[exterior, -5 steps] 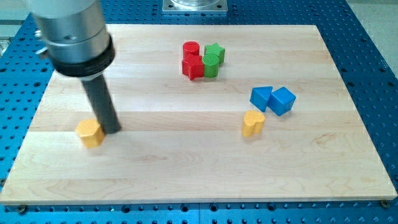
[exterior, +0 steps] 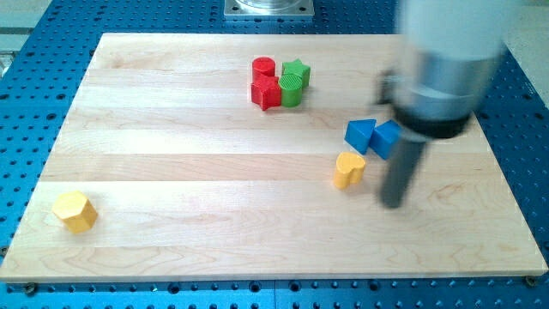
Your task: Push the heart closely to the hexagon
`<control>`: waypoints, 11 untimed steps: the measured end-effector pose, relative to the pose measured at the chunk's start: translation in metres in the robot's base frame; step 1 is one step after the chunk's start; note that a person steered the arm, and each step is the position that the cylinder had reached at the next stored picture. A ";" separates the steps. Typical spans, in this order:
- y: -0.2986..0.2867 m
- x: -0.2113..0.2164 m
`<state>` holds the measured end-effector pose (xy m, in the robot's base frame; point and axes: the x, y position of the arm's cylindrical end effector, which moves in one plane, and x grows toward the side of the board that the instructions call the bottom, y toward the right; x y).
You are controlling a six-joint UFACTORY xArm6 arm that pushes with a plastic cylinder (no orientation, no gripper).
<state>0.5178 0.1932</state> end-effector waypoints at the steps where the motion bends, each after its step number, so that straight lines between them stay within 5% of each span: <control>1: 0.020 -0.038; 5: -0.225 0.002; 7: -0.053 -0.022; 8: 0.008 0.015; 11: -0.267 0.039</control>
